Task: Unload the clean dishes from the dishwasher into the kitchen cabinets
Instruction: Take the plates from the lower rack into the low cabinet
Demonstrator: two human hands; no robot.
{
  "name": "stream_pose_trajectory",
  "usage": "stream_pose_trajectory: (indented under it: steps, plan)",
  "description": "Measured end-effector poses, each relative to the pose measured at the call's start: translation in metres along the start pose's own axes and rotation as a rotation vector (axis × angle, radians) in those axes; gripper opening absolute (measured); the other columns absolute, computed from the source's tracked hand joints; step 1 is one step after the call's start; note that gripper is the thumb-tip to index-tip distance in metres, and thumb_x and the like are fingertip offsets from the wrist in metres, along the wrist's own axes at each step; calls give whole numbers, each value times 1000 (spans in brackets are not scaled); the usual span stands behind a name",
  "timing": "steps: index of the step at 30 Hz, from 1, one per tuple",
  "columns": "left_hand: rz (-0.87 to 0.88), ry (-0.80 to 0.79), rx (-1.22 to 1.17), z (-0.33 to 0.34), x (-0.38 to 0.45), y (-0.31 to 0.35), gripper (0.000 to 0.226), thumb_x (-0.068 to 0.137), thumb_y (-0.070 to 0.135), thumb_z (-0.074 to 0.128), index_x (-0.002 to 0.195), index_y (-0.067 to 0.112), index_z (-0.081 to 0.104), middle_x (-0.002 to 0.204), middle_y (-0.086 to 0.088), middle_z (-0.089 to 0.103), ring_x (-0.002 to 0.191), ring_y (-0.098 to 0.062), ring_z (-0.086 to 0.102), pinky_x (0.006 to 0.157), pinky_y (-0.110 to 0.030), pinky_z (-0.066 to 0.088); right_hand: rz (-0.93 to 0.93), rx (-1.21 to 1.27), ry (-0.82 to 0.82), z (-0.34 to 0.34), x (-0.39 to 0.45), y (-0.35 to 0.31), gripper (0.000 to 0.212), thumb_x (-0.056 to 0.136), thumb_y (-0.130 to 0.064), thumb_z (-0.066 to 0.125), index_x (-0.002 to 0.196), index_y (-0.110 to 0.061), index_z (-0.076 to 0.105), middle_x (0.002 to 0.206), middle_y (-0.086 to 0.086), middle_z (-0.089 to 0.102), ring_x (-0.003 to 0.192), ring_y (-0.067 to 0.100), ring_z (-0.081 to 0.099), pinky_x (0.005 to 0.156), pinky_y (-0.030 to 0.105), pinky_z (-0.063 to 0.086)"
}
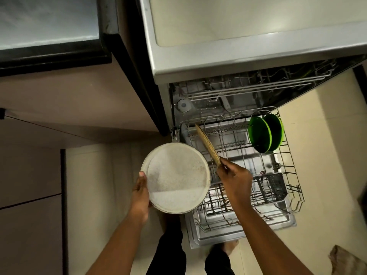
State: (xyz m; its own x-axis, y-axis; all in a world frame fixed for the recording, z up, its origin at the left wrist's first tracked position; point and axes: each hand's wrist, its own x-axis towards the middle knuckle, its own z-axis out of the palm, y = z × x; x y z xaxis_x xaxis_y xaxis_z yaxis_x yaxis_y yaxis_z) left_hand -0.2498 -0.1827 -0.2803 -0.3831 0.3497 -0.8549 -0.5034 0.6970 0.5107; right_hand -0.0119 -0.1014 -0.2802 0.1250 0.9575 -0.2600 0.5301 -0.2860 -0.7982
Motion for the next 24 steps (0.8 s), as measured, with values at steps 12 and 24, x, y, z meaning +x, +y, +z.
stream_pose_trajectory:
  steps: [12, 24]
  plan:
    - [15, -127, -16, 40, -34, -24, 82, 75, 78, 38, 133, 24, 56, 125, -3, 66, 115, -23, 61, 105, -50, 45, -881, -466, -246, -29, -103, 33, 34, 89, -17, 69, 122, -18, 71, 131, -3, 66, 124, 14, 60, 93, 31, 56]
    - [41, -222, -36, 34, -44, -22, 73, 77, 86, 23, 115, 40, 65, 116, 4, 70, 113, -17, 61, 103, -44, 44, -1055, -631, -306, -9, -116, 33, 29, 88, -21, 69, 117, -22, 71, 135, 1, 63, 137, 30, 48, 111, 54, 39]
